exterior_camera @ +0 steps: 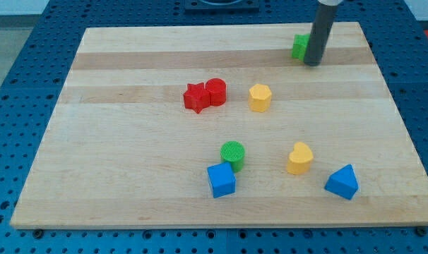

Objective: Slide the green circle to the left of the yellow heart

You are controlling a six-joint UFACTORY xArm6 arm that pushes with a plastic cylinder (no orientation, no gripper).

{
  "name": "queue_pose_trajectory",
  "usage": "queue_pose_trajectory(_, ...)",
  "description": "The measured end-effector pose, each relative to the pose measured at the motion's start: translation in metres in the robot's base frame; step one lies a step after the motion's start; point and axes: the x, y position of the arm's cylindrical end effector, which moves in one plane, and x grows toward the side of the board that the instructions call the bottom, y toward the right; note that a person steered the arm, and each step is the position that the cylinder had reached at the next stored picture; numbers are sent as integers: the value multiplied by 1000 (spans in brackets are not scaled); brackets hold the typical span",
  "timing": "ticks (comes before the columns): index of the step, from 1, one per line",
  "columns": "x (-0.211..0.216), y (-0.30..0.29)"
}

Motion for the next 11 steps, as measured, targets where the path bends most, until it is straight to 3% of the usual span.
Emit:
queue_pose_trajectory(1,-24,18)
queue_pose_trajectory(2,31,37)
queue_pose_trajectory(3,94,-8)
queue_pose_trajectory(4,136,-97)
queue_pose_trajectory(5,140,-191)
queue_pose_trajectory(6,206,-241)
queue_pose_trajectory(8,231,-157)
queue_pose_trajectory(11,217,-68)
